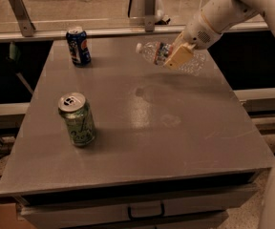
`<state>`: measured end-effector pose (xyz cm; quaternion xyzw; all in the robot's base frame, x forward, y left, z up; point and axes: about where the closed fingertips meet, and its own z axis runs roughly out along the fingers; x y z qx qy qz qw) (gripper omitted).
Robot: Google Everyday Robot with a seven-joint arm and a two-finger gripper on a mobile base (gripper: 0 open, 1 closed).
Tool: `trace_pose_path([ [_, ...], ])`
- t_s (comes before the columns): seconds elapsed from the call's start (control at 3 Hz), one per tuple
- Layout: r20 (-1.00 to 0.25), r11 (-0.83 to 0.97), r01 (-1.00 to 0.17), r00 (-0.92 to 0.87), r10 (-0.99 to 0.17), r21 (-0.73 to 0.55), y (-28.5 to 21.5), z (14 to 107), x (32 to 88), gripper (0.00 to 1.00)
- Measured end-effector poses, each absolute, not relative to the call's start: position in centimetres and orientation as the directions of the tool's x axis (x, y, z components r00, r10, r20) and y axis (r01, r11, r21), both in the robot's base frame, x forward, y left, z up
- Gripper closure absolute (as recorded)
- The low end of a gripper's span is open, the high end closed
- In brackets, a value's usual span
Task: Pick water bottle
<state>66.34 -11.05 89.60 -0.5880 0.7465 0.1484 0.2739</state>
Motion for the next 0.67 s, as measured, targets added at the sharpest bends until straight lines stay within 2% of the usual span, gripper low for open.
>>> trace_pose_path([
  [0.33,-0.679,0.183,-0.979,-0.073,-0.730,-0.092,-9.3,93.5,62.8,1.00],
  [0.67,-0.788,0.108,-0.992,-0.011,-0.616,-0.071,-8.1,97.8,59.6,1.00],
])
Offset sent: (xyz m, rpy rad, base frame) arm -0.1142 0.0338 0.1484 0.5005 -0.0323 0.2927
